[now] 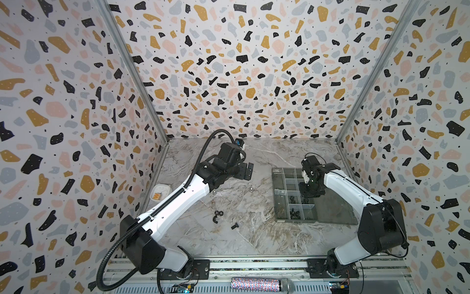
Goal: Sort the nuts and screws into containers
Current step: 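Lower the bolt into the bolt compartment and open the right gripper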
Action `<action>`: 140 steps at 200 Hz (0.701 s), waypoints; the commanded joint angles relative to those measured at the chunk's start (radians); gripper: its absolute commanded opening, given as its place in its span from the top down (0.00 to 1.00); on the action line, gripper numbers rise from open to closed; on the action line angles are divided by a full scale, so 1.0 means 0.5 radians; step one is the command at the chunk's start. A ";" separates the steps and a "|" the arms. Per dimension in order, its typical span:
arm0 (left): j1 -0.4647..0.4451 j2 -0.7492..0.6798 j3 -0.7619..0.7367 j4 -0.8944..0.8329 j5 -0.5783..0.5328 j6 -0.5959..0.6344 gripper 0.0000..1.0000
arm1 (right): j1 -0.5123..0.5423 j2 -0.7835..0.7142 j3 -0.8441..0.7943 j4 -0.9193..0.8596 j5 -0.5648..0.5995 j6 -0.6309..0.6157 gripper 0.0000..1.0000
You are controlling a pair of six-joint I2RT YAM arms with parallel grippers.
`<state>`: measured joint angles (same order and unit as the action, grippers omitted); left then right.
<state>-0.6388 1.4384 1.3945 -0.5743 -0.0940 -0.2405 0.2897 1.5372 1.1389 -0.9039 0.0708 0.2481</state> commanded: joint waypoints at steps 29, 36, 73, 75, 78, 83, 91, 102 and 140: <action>0.061 0.055 0.074 0.031 0.092 0.068 0.00 | -0.027 -0.054 -0.056 0.014 -0.039 -0.021 0.90; 0.068 0.059 0.070 0.035 0.102 0.069 0.00 | -0.027 -0.055 -0.067 0.022 -0.042 -0.025 0.90; 0.106 0.095 0.095 0.015 0.142 0.088 0.00 | -0.030 -0.017 -0.090 0.037 -0.070 -0.027 0.79; 0.107 0.097 0.096 0.015 0.144 0.088 0.00 | -0.030 -0.014 -0.092 0.035 -0.069 -0.028 0.78; 0.108 0.098 0.098 0.014 0.148 0.087 0.00 | -0.030 -0.013 -0.093 0.039 -0.067 -0.029 0.75; 0.111 0.099 0.098 0.013 0.151 0.088 0.00 | -0.030 -0.014 -0.093 0.037 -0.065 -0.029 0.70; 0.116 0.099 0.098 0.012 0.149 0.090 0.00 | -0.030 -0.014 -0.090 0.032 -0.063 -0.024 0.64; 0.124 0.097 0.096 0.003 0.148 0.093 0.00 | -0.032 -0.023 -0.070 0.018 -0.065 -0.026 0.60; 0.145 0.063 0.060 -0.039 0.148 0.085 0.00 | -0.022 -0.059 0.088 -0.091 -0.064 -0.026 0.55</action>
<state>-0.5766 1.4872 1.4078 -0.5819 -0.0307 -0.2123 0.2783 1.5379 1.1061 -0.8928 0.0406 0.2375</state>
